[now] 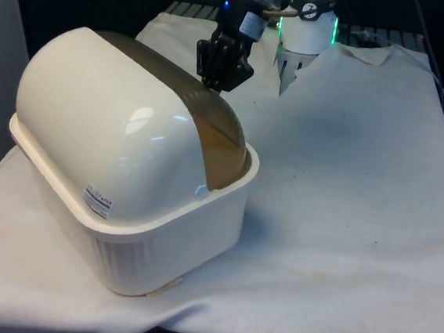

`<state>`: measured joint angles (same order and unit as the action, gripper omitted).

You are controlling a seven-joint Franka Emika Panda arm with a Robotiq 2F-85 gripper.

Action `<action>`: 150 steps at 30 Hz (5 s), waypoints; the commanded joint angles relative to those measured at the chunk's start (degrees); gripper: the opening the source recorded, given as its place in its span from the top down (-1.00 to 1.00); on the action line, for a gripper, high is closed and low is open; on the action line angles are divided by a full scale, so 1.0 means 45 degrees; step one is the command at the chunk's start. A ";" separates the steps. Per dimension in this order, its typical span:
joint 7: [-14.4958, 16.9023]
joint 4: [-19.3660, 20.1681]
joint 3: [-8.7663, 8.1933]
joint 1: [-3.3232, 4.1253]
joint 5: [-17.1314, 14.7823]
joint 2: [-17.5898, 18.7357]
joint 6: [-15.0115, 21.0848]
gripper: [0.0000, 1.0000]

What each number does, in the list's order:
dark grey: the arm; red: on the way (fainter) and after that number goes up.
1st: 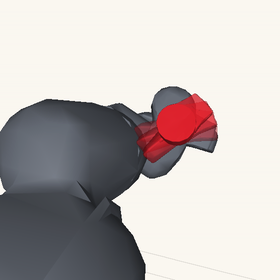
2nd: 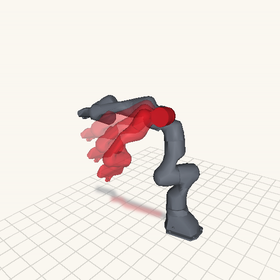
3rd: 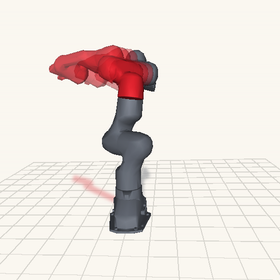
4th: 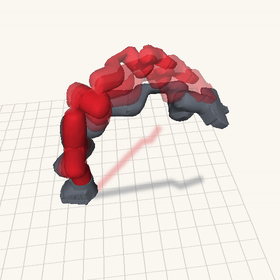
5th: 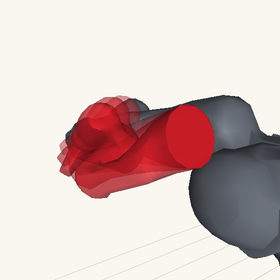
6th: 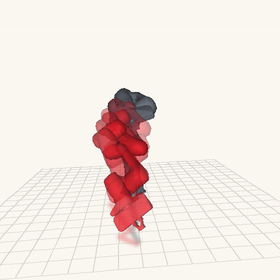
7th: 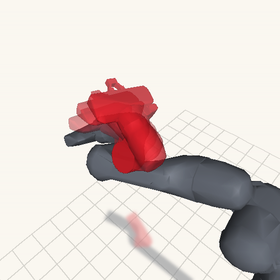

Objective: Open the lid, then close it.

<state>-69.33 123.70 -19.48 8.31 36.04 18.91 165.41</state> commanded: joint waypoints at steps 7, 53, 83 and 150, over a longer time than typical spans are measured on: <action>-0.0216 -0.0357 -0.0153 0.0025 0.0051 -0.0013 -0.0127 1.00; -0.0993 -0.1375 -0.0522 0.0051 0.0140 -0.0675 -0.0344 1.00; -0.0662 -0.2063 -0.0777 -0.0038 -0.0051 -0.0738 -0.0535 1.00; 0.7066 -0.5602 -0.0280 -0.0446 -0.7894 0.0306 -0.4240 1.00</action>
<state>-38.33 98.66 -21.66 6.93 1.55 20.28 146.91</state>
